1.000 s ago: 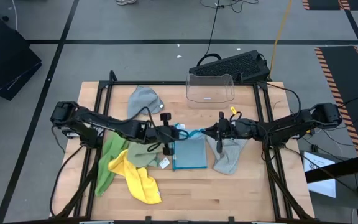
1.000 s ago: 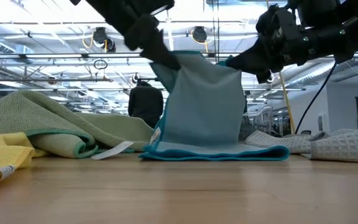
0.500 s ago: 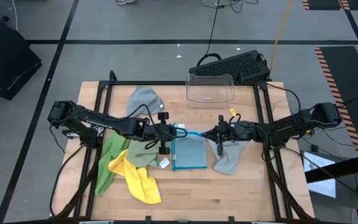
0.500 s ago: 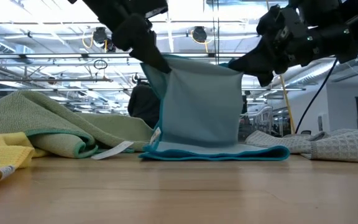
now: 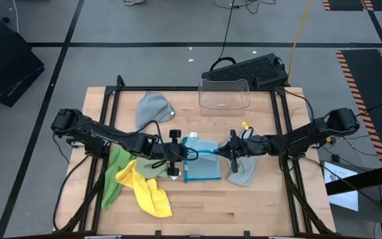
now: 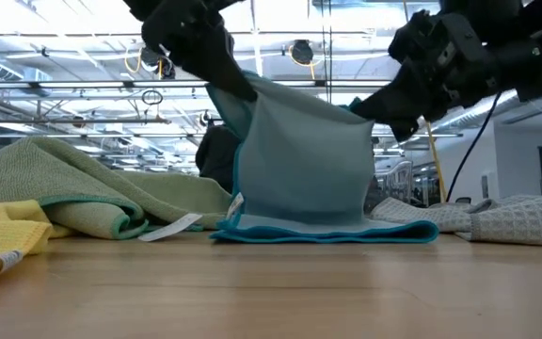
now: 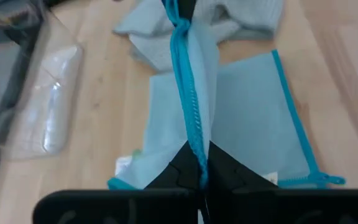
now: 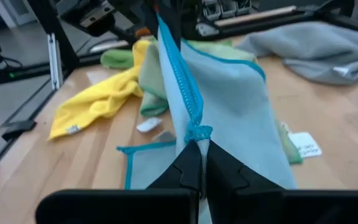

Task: Fold microfiber towels
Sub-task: Fold the blue towel

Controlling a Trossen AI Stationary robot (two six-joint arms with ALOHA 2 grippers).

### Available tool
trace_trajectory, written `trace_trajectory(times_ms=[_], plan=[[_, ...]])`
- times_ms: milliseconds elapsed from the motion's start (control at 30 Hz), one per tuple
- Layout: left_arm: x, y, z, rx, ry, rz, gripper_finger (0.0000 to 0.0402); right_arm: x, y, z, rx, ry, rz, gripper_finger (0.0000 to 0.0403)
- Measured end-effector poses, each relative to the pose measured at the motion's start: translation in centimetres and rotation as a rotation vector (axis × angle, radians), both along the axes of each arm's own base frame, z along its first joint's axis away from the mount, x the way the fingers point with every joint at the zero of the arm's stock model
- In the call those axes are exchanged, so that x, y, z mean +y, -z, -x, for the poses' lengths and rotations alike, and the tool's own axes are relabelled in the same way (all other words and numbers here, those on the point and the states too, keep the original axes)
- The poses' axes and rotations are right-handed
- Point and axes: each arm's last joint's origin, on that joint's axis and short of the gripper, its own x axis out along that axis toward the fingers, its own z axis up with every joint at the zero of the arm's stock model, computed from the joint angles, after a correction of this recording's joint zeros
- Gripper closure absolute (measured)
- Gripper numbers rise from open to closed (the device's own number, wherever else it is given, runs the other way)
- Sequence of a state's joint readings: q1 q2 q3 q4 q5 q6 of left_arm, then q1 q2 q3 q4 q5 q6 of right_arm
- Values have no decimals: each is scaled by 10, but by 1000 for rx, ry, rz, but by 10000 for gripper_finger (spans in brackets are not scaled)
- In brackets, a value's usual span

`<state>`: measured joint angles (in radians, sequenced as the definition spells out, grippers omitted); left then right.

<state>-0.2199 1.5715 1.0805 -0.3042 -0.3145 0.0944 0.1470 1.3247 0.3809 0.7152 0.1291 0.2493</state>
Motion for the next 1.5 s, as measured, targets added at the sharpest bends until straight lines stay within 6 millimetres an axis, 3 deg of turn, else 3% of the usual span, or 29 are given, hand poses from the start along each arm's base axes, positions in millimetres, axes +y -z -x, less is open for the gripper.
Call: trace_trajectory(times_ms=[233,533,967,1300,1500], plan=[[-3,19,-8,44,-18,8,392,-2,11,-2,48,1,34,399],[2,23,-11,37,-82,-23,392,-25,0,2,43,62,99,399],[-7,25,-10,49,-49,99,392,-12,8,2,89,-17,-13,399],[-5,32,-15,49,-59,105,392,-25,8,3,114,25,31,399],[-5,37,-20,46,-50,121,392,-22,14,6,180,-1,-22,399]])
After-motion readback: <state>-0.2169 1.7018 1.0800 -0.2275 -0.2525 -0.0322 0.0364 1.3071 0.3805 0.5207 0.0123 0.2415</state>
